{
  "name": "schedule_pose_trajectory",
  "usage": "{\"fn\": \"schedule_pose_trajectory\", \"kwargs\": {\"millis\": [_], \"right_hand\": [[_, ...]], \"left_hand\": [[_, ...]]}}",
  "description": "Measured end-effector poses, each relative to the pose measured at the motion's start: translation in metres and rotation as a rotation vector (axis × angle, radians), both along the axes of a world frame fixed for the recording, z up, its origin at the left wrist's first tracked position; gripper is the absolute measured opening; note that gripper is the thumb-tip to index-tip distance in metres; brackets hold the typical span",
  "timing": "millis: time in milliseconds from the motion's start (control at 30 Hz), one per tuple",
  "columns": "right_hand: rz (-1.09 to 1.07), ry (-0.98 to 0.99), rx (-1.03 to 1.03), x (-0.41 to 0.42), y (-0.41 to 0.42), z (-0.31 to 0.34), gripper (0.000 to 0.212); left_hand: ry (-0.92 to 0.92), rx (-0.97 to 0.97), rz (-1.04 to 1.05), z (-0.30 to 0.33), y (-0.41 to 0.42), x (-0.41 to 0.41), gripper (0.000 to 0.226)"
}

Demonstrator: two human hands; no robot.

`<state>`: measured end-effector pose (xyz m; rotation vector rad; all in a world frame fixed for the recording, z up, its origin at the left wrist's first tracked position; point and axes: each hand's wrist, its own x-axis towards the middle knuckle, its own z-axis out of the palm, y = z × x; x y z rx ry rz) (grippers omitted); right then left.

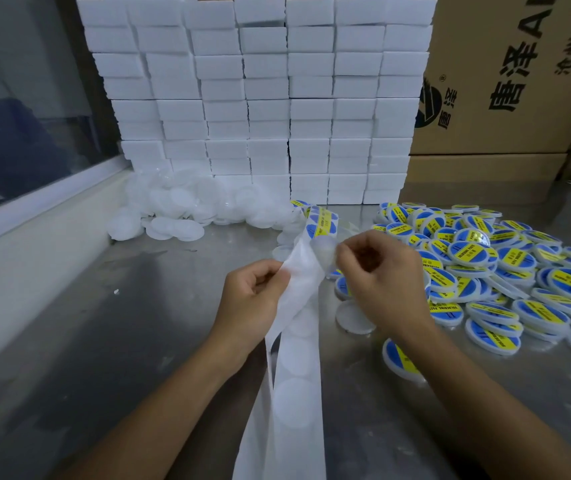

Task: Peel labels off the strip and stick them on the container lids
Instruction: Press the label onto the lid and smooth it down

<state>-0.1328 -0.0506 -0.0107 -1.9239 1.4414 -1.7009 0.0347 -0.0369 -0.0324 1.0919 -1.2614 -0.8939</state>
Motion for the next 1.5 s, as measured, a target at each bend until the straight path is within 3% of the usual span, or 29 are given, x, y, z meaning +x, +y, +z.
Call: {"fn": "schedule_pose_trajectory", "kwargs": {"millis": [167,300,500,600,733,833,933,1033,1233,1433,1500], "right_hand": [[0.122,-0.575,0.277,-0.012,-0.003,0.012,0.010],[0.388,-0.767,0.378,0.007,0.004,0.010,0.008],[0.490,-0.826,0.465,0.030,0.008,-0.005,0.014],[0.497,-0.861,0.474,0.028,0.006,-0.004,0.014],[0.488,-0.871,0.434,0.024,0.003,-0.006,0.012],[0.470,-0.868,0.412,0.022,-0.001,-0.007,0.024],[0.426,-0.824,0.389,0.020,-0.005,-0.008,0.023],[0.401,-0.793,0.346,0.016,-0.007,-0.008,0.018],[0.367,-0.736,0.315,0.008,-0.012,-0.009,0.011],[0.361,-0.725,0.325,0.006,-0.011,-0.008,0.009],[0.362,-0.719,0.335,0.007,-0.011,-0.009,0.007]], "left_hand": [[0.049,0.084,0.077,-0.003,-0.004,0.006,0.015],[-0.003,0.079,0.061,-0.008,-0.007,0.003,0.004],[-0.040,0.003,-0.049,-0.012,-0.009,0.004,0.022],[-0.038,0.018,0.087,-0.015,-0.026,0.018,0.031],[-0.362,0.059,0.410,-0.028,-0.067,0.052,0.019],[-0.619,0.093,0.496,-0.037,-0.098,0.075,0.008],[-0.888,0.179,0.551,-0.038,-0.128,0.096,0.045],[-1.018,0.238,0.569,-0.033,-0.150,0.109,0.060],[-1.081,0.374,0.572,-0.028,-0.179,0.122,0.052],[-0.847,0.242,0.702,-0.024,-0.183,0.124,0.015],[-0.792,0.234,0.720,-0.021,-0.180,0.124,0.014]]}}
